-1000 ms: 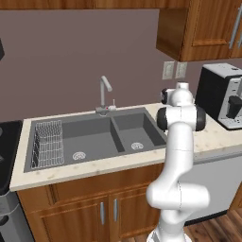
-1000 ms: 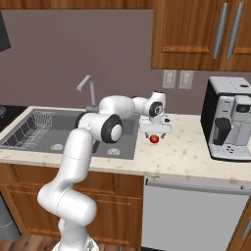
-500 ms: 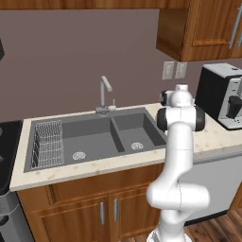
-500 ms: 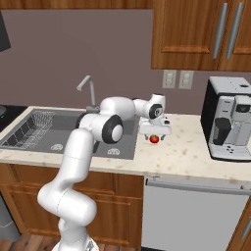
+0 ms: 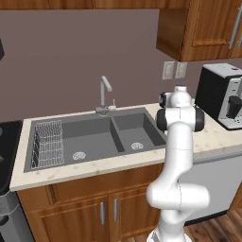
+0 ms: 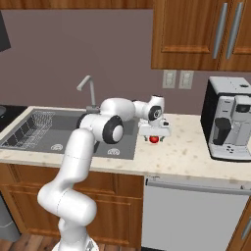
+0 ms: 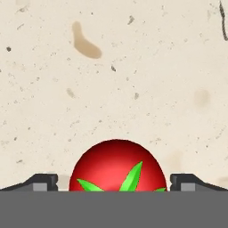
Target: Put the tomato and lemon wedge in the pan. Then turn on the rear right burner and set the heat to medium.
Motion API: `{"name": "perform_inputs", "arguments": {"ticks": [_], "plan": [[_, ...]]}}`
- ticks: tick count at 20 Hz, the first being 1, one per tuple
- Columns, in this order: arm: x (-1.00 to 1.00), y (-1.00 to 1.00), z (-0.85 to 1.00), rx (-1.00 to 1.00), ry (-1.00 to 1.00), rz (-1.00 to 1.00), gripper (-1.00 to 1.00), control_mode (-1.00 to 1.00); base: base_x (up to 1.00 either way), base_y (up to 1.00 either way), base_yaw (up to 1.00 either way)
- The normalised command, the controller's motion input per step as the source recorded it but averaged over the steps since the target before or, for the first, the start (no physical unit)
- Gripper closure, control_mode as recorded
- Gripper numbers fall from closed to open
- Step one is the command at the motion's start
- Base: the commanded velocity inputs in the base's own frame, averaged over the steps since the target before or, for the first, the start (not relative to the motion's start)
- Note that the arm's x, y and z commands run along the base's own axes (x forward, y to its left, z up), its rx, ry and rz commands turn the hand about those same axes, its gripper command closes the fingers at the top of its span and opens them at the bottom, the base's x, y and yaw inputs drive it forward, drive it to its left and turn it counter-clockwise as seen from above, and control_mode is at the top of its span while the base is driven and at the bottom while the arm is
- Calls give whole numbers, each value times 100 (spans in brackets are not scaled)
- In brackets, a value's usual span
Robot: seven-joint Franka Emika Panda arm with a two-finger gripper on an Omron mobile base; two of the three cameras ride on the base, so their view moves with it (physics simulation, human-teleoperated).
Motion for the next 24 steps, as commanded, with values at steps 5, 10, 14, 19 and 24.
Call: {"name": "perform_inputs", "arguments": {"ticks": [5,10,14,19,24], "plan": [[0,0,0,0,0,0,-100,-100,0,0,0],[0,0,0,0,0,0,100,-100,0,0,0],[0,0,0,0,0,0,100,-100,0,0,0],[-28,2,0,0,0,0,100,-100,0,0,0],[-79,1,0,0,-2,0,100,-100,0,0,0]]}}
